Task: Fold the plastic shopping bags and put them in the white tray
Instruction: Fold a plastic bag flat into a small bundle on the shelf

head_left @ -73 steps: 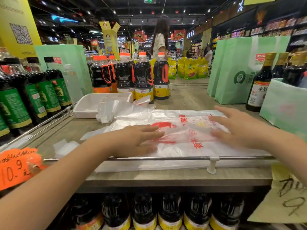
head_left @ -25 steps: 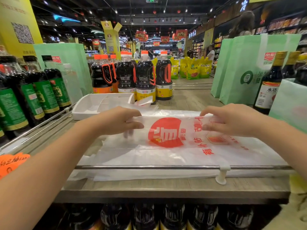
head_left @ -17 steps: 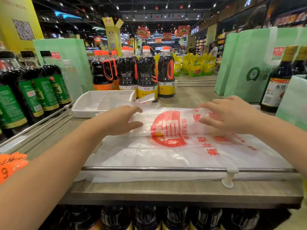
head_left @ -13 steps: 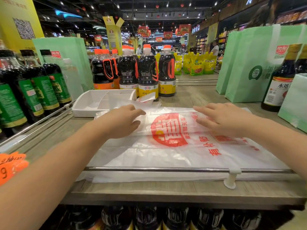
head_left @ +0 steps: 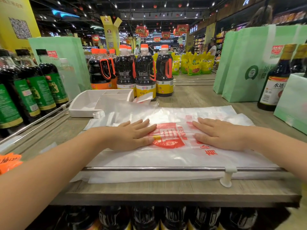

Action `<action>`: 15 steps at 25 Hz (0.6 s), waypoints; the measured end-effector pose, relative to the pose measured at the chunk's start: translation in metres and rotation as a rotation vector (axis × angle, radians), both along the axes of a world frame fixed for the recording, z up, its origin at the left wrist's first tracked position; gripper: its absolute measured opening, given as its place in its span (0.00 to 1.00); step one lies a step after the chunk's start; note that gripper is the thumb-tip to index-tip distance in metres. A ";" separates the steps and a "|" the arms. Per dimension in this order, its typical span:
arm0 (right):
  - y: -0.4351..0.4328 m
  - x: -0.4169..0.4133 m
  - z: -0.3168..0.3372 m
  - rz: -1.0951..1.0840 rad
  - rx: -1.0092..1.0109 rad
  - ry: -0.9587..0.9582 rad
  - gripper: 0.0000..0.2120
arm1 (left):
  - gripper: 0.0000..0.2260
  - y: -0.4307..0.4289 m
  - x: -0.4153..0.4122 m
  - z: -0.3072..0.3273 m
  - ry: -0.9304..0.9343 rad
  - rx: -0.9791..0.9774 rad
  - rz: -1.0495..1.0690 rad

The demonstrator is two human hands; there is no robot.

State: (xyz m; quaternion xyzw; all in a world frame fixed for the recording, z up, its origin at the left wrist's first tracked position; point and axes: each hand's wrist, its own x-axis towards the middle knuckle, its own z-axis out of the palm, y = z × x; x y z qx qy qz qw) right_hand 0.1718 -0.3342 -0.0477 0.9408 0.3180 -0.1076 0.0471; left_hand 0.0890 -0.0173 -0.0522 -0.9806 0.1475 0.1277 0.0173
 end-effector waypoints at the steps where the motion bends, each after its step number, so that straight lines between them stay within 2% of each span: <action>1: -0.001 0.000 0.001 -0.004 0.008 0.004 0.43 | 0.30 0.001 0.000 0.000 -0.010 0.013 0.006; 5: -0.003 -0.005 0.008 0.022 0.048 -0.124 0.41 | 0.29 0.001 -0.003 0.005 -0.178 0.094 -0.041; 10: -0.003 -0.009 0.014 0.112 0.044 -0.313 0.24 | 0.22 -0.004 -0.009 0.014 -0.300 0.053 -0.077; 15: -0.021 -0.010 0.024 0.081 0.140 -0.223 0.16 | 0.15 0.013 -0.011 0.017 -0.315 -0.136 -0.060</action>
